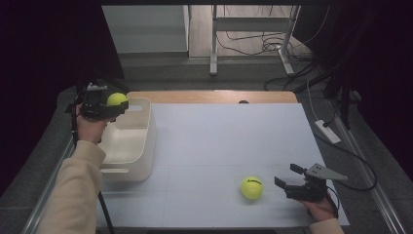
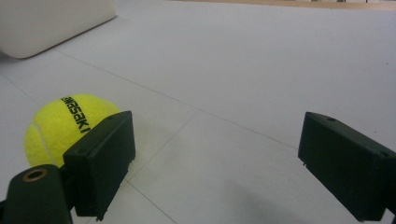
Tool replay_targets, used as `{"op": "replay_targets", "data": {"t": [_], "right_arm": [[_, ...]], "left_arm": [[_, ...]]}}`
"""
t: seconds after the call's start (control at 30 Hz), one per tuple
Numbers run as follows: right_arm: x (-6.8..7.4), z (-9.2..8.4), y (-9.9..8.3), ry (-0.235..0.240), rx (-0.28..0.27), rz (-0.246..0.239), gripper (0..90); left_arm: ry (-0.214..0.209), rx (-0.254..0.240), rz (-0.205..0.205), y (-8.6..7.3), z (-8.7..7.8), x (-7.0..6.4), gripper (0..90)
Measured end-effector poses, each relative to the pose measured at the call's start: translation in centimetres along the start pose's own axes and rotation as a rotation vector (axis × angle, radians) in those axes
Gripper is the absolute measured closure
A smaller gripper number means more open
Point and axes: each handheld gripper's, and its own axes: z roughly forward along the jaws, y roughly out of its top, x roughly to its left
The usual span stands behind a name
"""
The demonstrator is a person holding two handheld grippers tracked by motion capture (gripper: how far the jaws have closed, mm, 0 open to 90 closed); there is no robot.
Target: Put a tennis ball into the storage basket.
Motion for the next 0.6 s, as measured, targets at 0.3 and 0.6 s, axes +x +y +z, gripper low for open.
{"op": "replay_targets", "data": {"t": [0.3, 0.6], "right_arm": [[-0.02, -0.01, 0.00, 0.000, -0.002, 0.002, 11.0], [-0.02, -0.01, -0.01, 0.000, -0.001, 0.001, 11.0]], "left_arm": [[0.026, 0.050, 0.024, -0.14, 0.71, -0.15, 27.4], [0.033, 0.086, 0.031, -0.35, 1.05, 0.00, 27.3]]}}
